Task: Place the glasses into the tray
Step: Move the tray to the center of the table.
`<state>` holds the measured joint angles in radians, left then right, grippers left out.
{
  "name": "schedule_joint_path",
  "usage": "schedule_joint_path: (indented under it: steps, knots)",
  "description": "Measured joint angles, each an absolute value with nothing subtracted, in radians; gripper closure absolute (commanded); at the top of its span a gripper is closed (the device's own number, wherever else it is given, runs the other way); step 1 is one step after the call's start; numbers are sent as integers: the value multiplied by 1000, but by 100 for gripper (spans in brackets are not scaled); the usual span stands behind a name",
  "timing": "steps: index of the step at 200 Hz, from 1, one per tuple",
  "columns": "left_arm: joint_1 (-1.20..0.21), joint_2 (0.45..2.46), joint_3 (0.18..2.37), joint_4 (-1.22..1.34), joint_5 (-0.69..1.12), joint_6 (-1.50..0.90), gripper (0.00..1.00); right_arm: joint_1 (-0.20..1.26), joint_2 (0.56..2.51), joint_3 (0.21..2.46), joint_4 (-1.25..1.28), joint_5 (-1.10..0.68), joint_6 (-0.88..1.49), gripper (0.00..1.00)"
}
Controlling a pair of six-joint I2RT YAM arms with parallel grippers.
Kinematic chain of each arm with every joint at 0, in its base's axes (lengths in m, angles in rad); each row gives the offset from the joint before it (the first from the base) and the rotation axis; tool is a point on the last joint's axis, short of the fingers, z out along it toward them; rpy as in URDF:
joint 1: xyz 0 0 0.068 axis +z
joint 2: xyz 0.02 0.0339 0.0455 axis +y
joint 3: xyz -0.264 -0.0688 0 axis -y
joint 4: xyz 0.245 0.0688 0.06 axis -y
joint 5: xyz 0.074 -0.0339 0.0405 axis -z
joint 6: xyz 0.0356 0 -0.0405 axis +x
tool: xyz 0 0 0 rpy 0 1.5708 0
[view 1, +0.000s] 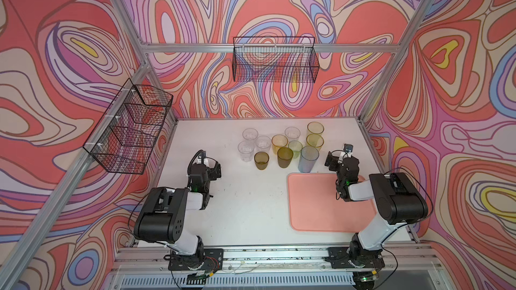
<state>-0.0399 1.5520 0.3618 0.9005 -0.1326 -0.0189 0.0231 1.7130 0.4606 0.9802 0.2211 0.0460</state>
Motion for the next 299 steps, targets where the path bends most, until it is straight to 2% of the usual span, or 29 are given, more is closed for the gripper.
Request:
schedule_joint_path:
  steps: [299]
  knots:
    - [-47,1551,362,900,-131,-11,0,23,1707,461,965,231,46,2]
